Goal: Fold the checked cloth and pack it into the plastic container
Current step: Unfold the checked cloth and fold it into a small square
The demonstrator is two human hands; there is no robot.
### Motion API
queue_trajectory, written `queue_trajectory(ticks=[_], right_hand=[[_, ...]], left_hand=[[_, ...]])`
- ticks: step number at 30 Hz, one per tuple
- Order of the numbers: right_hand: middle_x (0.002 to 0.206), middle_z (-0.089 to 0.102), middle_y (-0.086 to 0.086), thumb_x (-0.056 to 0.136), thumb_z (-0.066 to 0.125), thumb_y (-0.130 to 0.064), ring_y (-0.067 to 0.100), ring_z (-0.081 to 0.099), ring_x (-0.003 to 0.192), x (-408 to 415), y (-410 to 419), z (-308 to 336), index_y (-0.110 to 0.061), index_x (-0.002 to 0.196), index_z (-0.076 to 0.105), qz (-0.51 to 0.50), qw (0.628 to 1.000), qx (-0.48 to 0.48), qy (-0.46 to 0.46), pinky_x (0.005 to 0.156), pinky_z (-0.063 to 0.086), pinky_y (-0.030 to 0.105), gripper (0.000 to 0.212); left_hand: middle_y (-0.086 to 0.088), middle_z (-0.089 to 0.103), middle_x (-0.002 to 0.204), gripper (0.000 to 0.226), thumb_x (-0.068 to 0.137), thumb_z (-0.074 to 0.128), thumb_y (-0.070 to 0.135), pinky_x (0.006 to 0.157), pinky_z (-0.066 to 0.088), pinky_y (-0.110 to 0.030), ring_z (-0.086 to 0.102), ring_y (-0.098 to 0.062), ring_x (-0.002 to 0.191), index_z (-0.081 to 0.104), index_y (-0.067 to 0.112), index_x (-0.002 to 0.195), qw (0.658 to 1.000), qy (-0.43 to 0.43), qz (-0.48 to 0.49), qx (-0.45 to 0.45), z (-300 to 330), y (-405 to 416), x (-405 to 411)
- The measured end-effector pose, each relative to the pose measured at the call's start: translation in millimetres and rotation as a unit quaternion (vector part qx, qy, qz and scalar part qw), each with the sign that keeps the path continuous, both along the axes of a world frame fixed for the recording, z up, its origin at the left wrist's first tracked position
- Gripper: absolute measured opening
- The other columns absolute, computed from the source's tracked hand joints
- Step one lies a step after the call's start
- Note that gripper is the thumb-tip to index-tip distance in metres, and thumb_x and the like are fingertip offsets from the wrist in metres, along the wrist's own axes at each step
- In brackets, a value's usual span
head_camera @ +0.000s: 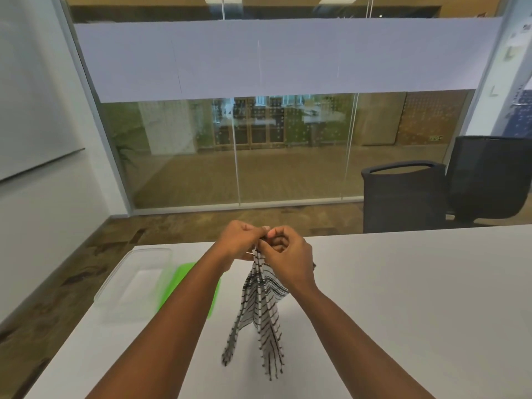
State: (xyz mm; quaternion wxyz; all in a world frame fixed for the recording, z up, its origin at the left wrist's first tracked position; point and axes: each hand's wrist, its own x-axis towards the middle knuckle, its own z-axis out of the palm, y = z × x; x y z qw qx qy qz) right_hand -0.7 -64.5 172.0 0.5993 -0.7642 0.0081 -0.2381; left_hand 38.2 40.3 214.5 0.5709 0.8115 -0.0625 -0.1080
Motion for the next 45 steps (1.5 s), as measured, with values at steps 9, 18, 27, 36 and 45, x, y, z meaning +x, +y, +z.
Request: queue_trajectory(ticks=[9, 18, 27, 36, 45], right_hand=[[0.087, 0.059, -0.013, 0.078, 0.070, -0.017, 0.007, 0.060, 0.086, 6, -28, 2, -0.027, 0.088, 0.059, -0.027, 0.987, -0.133, -0.085, 0.076, 0.049, 0.020, 0.017], [0.118, 0.048, 0.000, 0.065, 0.069, -0.060, 0.018, 0.041, 0.112, 19, -62, -39, -0.026, 0.098, 0.071, -0.090, 0.934, -0.343, 0.045, 0.093, 0.028, 0.039, 0.048], [0.112, 0.064, 0.003, 0.069, 0.078, -0.032, 0.019, 0.059, 0.102, 27, -92, -19, -0.005, 0.096, 0.072, -0.037, 0.968, -0.245, 0.043, 0.076, 0.042, 0.016, 0.039], [0.088, 0.070, -0.007, 0.075, 0.072, -0.005, -0.001, 0.068, 0.079, 22, -78, 21, -0.029, 0.084, 0.066, 0.072, 0.996, 0.039, -0.039, 0.070, 0.056, 0.013, 0.026], [0.078, 0.067, -0.006, 0.072, 0.075, -0.003, -0.006, 0.064, 0.067, 34, -45, 20, -0.015, 0.087, 0.065, 0.135, 0.989, -0.054, -0.028, 0.065, 0.051, 0.007, 0.021]], left_hand=[[0.011, 0.067, 0.042, 0.009, 0.082, 0.065, 0.008, 0.042, 0.047, -0.011, 0.058, 0.003, 0.039, 0.069, 0.014, 0.077, 0.998, -0.032, -0.028, -0.044, 10, 22, 6], [0.006, 0.071, 0.050, 0.010, 0.082, 0.064, 0.004, 0.042, 0.051, -0.013, 0.064, -0.003, 0.043, 0.071, 0.011, 0.081, 0.993, -0.056, -0.043, -0.091, 25, 41, 8], [-0.003, 0.066, 0.072, 0.018, 0.082, 0.063, 0.003, 0.055, 0.054, -0.018, 0.062, -0.007, 0.057, 0.067, 0.019, 0.076, 0.990, -0.137, 0.045, 0.006, 22, 82, 26], [-0.003, 0.054, 0.083, 0.024, 0.084, 0.059, -0.002, 0.059, 0.045, -0.029, 0.052, -0.016, 0.074, 0.051, 0.019, 0.079, 0.997, -0.052, 0.029, 0.053, -13, 99, 46], [0.000, 0.062, 0.115, 0.039, 0.081, 0.068, 0.023, 0.091, 0.046, -0.033, 0.058, -0.014, 0.103, 0.059, 0.017, 0.119, 0.965, -0.164, -0.160, 0.130, -9, 9, 12]])
